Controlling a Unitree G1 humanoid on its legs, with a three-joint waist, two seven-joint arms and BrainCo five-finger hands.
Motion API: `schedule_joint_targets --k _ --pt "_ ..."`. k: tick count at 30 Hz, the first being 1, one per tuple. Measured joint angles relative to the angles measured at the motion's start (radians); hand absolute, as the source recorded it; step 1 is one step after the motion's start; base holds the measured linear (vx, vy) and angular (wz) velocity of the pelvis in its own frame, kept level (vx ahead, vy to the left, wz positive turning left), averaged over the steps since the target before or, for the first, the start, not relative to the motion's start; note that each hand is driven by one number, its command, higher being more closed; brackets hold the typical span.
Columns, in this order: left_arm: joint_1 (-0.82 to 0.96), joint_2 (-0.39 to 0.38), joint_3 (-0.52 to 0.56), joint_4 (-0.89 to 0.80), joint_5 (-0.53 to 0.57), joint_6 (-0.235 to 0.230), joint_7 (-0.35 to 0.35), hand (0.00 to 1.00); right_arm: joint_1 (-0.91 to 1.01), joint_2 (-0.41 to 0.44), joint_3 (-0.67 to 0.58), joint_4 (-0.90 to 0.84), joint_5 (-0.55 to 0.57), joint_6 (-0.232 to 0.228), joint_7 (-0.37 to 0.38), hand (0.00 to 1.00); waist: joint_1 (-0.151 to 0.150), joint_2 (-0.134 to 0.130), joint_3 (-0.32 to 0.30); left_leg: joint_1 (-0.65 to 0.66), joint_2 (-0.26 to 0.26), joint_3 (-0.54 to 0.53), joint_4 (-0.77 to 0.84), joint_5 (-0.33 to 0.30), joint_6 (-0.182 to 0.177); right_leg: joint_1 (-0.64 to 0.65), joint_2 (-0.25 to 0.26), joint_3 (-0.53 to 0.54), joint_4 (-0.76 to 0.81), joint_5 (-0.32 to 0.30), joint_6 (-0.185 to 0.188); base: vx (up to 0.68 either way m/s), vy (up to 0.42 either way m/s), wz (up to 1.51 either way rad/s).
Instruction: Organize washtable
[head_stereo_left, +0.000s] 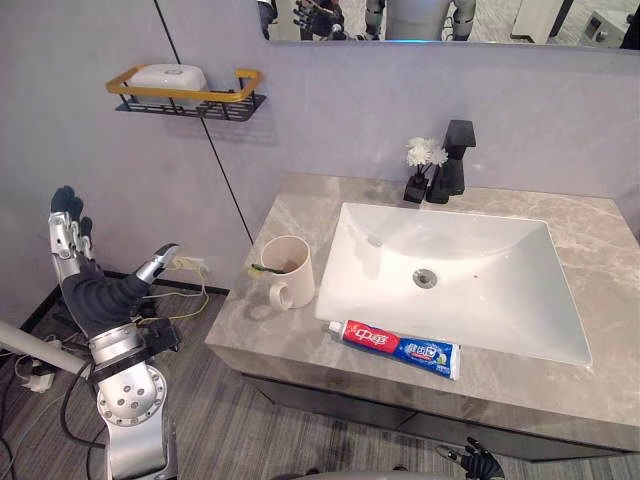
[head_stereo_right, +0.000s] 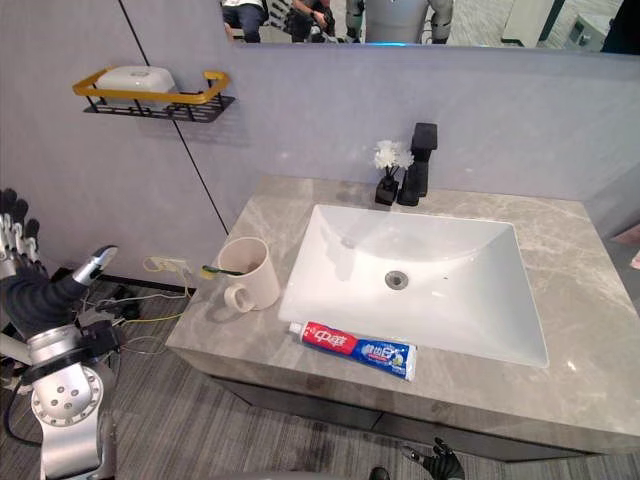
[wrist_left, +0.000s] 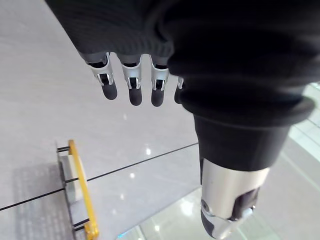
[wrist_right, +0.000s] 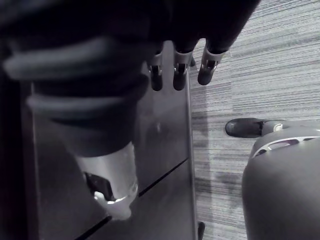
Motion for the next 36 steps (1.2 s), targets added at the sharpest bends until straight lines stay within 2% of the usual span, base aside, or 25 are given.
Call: schedule_joint_targets --k 8,12,18,23,28,36 --pt "-0.079 0.098 -0.248 -0.064 0.123 -0.006 -0.084 0.0 -0.008 -0.001 0.05 0.0 0.0 -0.002 0.003 0.0 -0.006 -0.027 -0.012 -0.017 0.005 0.001 0.0 0.012 0.003 -0.014 0.006 0.002 0.002 0.004 -0.006 0.0 0.0 0.0" --pt "-0.126 0.139 -0.344 -0.064 0.191 -0.006 -0.124 0.0 -0.024 -0.001 0.065 0.0 -0.001 -0.002 0.018 0.0 -0.026 -0.027 -0.012 -0.017 0.003 0.003 0.0 0.012 0.003 -0.014 0.004 0.004 0.004 0.004 -0.006 0.0 0.002 -0.01" --pt "-0.174 0.176 -0.47 -0.063 0.262 -0.008 -0.163 0.0 -0.025 -0.001 0.092 -0.002 -0.003 -0.004 0.019 0.0 -0.025 -0.028 -0.012 -0.016 0.005 0.005 0.0 0.012 0.003 -0.014 0.005 0.006 0.002 0.005 -0.006 -0.01 -0.002 -0.01" --pt "-0.193 0.213 -0.569 -0.041 0.265 -0.008 -0.203 0.0 -0.024 -0.001 0.093 -0.003 -0.004 -0.004 0.018 0.0 -0.026 -0.028 -0.012 -0.017 0.005 0.004 0.0 0.012 0.003 -0.014 0.005 0.006 0.001 0.005 -0.006 -0.01 -0.002 0.0" --pt "-0.202 0.219 -0.64 -0.022 0.264 -0.008 -0.23 0.0 -0.027 -0.005 0.113 -0.013 -0.005 -0.004 0.018 0.0 -0.027 -0.028 -0.012 -0.017 0.005 0.005 -0.001 0.012 0.003 -0.016 0.005 0.005 0.001 0.005 -0.006 0.0 0.0 0.0" --pt "-0.233 0.212 -0.755 0.099 0.305 -0.006 -0.266 0.0 -0.034 -0.005 0.124 -0.013 -0.005 -0.003 0.017 0.0 -0.029 -0.03 -0.012 -0.018 0.005 0.004 -0.001 0.012 0.003 -0.015 0.004 0.005 0.003 0.005 -0.006 0.0 0.0 0.0"
